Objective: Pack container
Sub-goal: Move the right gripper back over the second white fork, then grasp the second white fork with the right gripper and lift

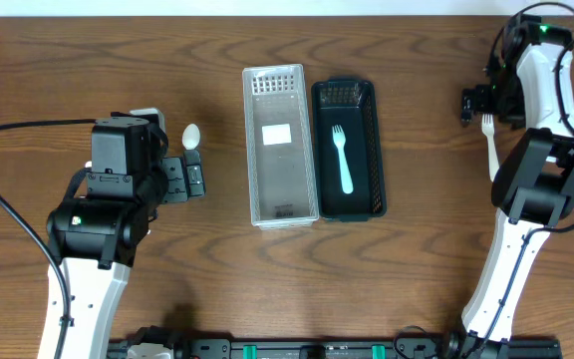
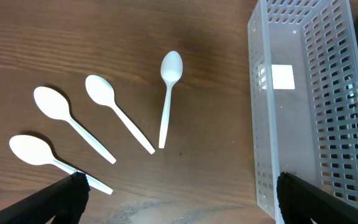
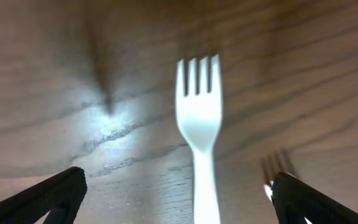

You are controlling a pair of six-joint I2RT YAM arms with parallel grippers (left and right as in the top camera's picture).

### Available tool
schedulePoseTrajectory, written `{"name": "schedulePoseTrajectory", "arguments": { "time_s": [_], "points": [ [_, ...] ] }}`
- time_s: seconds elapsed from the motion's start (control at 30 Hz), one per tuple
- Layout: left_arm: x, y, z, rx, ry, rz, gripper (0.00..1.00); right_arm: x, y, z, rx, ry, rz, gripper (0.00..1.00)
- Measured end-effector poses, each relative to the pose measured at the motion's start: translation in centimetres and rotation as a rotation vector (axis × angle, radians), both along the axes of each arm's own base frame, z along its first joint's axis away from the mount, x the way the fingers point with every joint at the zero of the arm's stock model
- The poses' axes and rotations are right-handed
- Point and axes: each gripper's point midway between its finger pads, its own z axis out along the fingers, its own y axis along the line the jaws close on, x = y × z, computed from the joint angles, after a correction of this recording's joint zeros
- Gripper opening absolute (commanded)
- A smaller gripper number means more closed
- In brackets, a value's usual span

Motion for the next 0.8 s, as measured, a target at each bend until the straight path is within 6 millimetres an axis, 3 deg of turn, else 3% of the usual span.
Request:
{"name": "schedulePoseTrajectory", "arguments": {
  "time_s": [0.23, 0.6, 0.8],
  "points": [
    [0.0, 0.0, 0.0, 0.000, 0.000, 0.000, 0.98, -2.0, 0.6, -2.9, 0.035, 0.075, 0.026, 0.99],
    [0.0, 0.0, 0.0, 0.000, 0.000, 0.000, 0.98, -2.4, 0.4, -3.4, 0.095, 0.069, 0.004, 0.99],
    [0.0, 0.0, 0.0, 0.000, 0.000, 0.000, 0.98, -2.3, -0.3, -3.5, 0.098, 0.059, -0.012, 0.86]
  ]
}}
